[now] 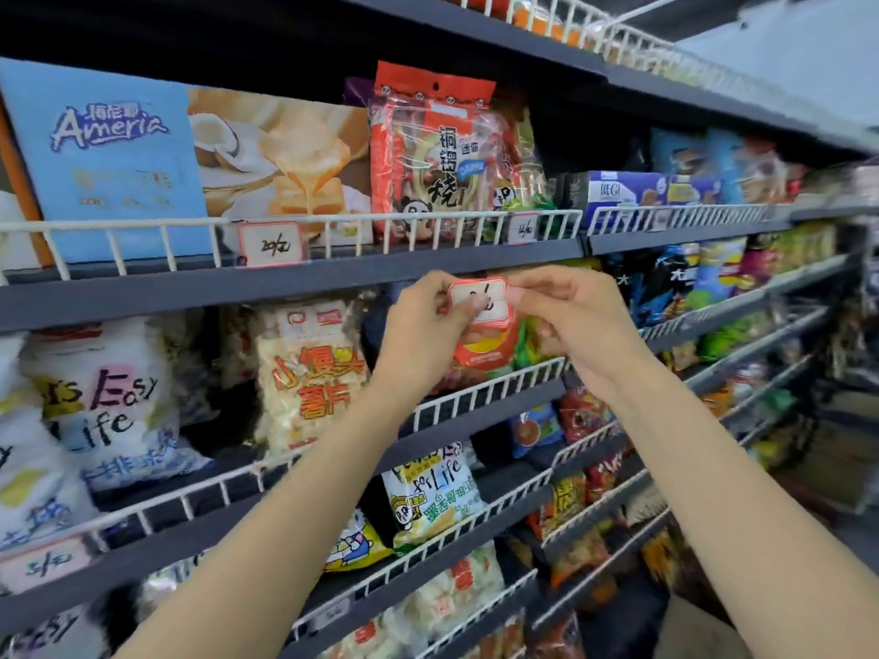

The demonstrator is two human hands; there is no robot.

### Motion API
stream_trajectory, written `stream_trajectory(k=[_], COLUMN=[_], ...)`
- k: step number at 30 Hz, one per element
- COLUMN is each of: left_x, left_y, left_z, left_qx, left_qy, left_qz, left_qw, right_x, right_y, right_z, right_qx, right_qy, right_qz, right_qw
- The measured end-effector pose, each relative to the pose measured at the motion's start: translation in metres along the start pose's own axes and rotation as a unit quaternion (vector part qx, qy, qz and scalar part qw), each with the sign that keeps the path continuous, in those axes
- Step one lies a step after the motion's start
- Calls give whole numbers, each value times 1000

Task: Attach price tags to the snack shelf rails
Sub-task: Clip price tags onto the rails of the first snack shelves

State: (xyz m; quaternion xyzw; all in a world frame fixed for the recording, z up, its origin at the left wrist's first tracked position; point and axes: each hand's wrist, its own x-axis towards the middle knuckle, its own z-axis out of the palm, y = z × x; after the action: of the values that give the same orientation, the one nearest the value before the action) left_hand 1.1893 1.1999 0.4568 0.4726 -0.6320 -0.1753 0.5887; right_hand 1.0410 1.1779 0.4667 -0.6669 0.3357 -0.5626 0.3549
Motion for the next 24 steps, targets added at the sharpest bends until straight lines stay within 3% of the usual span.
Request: stream_trajectory(k=[4,8,12,16,24], left_x=[0,0,5,8,3], left_y=[10,18,19,22,34], left_z=[46,95,142,177,228], left_qx=[-72,-172,-177,-157,-170], left_qy=[-45,-63,-54,-35,-98], left_qz=[-9,-60,-82,-90,-77], left_qw=[996,981,979,983,977], right_x=[-4,-8,-6,-3,-7], right_y=[17,32,42,50,60], right_z=[-46,-94,-140,-180,-228], right_qx=[20,105,96,58,-83], right_qy=[43,35,57,90,91], right_qz=[29,75,87,92,16], right_qw=[998,991,990,990,992])
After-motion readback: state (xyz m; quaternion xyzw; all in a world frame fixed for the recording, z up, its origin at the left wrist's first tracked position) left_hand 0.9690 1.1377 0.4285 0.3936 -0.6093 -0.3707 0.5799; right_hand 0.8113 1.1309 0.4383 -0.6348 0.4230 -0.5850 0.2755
